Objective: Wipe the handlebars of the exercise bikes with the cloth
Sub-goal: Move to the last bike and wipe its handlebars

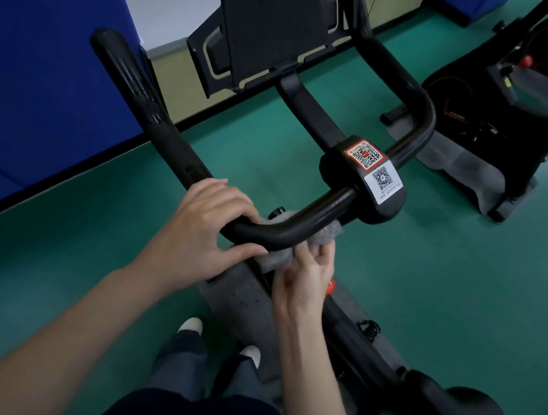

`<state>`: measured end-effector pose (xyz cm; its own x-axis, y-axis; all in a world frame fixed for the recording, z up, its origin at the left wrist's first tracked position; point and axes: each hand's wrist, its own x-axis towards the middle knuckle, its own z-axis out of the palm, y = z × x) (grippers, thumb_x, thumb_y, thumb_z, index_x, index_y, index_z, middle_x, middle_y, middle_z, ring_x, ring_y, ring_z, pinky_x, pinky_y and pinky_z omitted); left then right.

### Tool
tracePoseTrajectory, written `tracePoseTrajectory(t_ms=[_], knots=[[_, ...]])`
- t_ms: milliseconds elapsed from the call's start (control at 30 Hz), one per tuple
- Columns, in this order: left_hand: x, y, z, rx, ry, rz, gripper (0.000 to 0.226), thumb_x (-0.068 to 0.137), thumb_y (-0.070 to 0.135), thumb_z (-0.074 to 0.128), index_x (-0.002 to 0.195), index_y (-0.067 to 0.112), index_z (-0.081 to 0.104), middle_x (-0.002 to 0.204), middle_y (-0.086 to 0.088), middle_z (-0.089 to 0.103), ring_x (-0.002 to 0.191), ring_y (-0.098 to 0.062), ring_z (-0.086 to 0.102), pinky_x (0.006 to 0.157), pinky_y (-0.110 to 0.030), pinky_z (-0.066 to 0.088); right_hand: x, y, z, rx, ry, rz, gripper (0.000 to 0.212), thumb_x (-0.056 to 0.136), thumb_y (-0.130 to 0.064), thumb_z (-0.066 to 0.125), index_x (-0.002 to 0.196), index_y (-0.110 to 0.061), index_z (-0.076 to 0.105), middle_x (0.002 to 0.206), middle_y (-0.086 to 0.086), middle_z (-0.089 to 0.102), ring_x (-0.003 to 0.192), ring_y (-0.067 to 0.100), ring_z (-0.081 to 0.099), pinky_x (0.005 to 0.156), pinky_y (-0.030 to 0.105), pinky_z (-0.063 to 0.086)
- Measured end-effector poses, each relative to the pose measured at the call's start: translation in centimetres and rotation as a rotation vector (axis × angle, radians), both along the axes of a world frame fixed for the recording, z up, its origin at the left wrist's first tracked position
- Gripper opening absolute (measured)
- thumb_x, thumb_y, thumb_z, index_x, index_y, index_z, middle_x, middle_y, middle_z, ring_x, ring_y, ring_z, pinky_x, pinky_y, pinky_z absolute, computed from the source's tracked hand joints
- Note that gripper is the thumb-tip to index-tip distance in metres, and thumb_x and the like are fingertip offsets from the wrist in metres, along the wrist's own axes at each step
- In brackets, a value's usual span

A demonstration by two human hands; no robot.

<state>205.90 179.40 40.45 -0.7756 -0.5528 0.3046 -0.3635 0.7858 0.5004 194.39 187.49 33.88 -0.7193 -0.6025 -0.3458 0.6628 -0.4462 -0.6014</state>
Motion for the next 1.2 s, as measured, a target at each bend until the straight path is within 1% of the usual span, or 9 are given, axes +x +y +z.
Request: tracePoseTrajectory(t_ms=[100,200,300,433,533,667,867,1033,1200], knots=[[0.0,0.0,0.1,-0.007,-0.007,-0.005,0.037,0.079,0.051,0.063,0.089,0.015,0.063,0.089,0.008,0.059,0.089,-0.010,0.054,0.109,-0.026,0.023,1.1,1.8,0.1,0.052,0.010,0.095,0.034,0.081,0.004,0.062,0.111,-0.007,0.051,0.111,0.019,0.056,0.102,0.030,0.052,0.094,0.044,0.039],[0.0,-0.1,0.0,-0.011,-0.013,-0.008,0.036,0.078,0.050,0.064,0.090,0.015,0.063,0.090,0.008,0.059,0.089,-0.012,0.054,0.109,-0.028,0.024,1.1,3.4,0.9,0.190,0.151,0.096,0.022,0.083,0.004,0.063,0.100,-0.006,0.053,0.100,0.020,0.058,0.096,0.030,0.054,0.090,0.049,0.041],[0.1,-0.2,0.1,-0.011,-0.037,-0.023,0.038,0.076,0.050,0.068,0.092,0.016,0.063,0.092,0.007,0.060,0.091,-0.013,0.055,0.109,-0.032,0.027,-0.7,4.2,2.3,0.443,0.526,-0.079,0.015,0.084,0.002,0.064,0.096,-0.007,0.059,0.088,0.008,0.062,0.083,0.017,0.058,0.079,0.039,0.047],[0.4,-0.4,0.2,-0.008,-0.055,-0.050,0.038,0.071,0.042,0.077,0.095,0.015,0.065,0.096,0.006,0.061,0.095,-0.014,0.056,0.109,-0.037,0.028,-2.1,2.9,4.5,0.667,1.076,-0.181,0.015,0.082,-0.007,0.063,0.096,-0.006,0.067,0.098,0.012,0.064,0.093,0.012,0.059,0.089,0.020,0.046],[0.7,-0.8,0.2,-0.002,-0.055,-0.078,0.040,0.070,0.036,0.080,0.100,0.014,0.067,0.102,0.005,0.062,0.099,-0.015,0.057,0.110,-0.038,0.028,-1.2,2.2,5.3,0.755,1.283,-0.178,0.015,0.081,-0.002,0.066,0.094,0.000,0.071,0.098,0.009,0.066,0.094,0.006,0.058,0.090,0.008,0.040],[1.7,-1.7,0.5,-0.042,-0.075,-0.074,0.048,0.070,0.040,0.079,0.109,0.016,0.066,0.110,0.004,0.061,0.105,-0.015,0.056,0.112,-0.038,0.023,-0.6,1.9,6.5,0.812,1.406,-0.106,0.017,0.077,0.002,0.068,0.093,-0.002,0.073,0.095,0.005,0.069,0.090,0.006,0.060,0.089,0.006,0.040],[3.8,-4.8,1.3,-0.103,-0.136,-0.059,0.061,0.070,0.053,0.072,0.117,0.016,0.063,0.121,0.003,0.059,0.122,-0.019,0.049,0.113,-0.042,0.019,1.2,0.1,9.0,0.919,1.532,0.203,0.019,0.075,-0.004,0.071,0.091,-0.013,0.075,0.091,0.000,0.073,0.087,0.022,0.067,0.081,0.028,0.048],[4.9,-7.5,1.7,-0.118,-0.136,-0.088,0.066,0.069,0.059,0.066,0.120,0.017,0.061,0.126,0.002,0.057,0.127,-0.019,0.044,0.115,-0.042,0.014,-0.7,-1.3,10.7,1.073,1.605,0.249,0.009,0.081,-0.005,0.069,0.088,-0.010,0.073,0.081,0.006,0.071,0.079,0.029,0.062,0.067,0.025,0.037],[5.7,-9.0,2.1,-0.140,-0.111,-0.125,0.068,0.068,0.056,0.068,0.121,0.015,0.061,0.128,0.000,0.056,0.126,-0.022,0.044,0.114,-0.044,0.017,0.0,-2.7,11.4,1.270,1.691,0.516,0.011,0.084,-0.009,0.059,0.083,-0.007,0.069,0.082,0.011,0.069,0.083,0.033,0.060,0.066,0.036,0.046]])
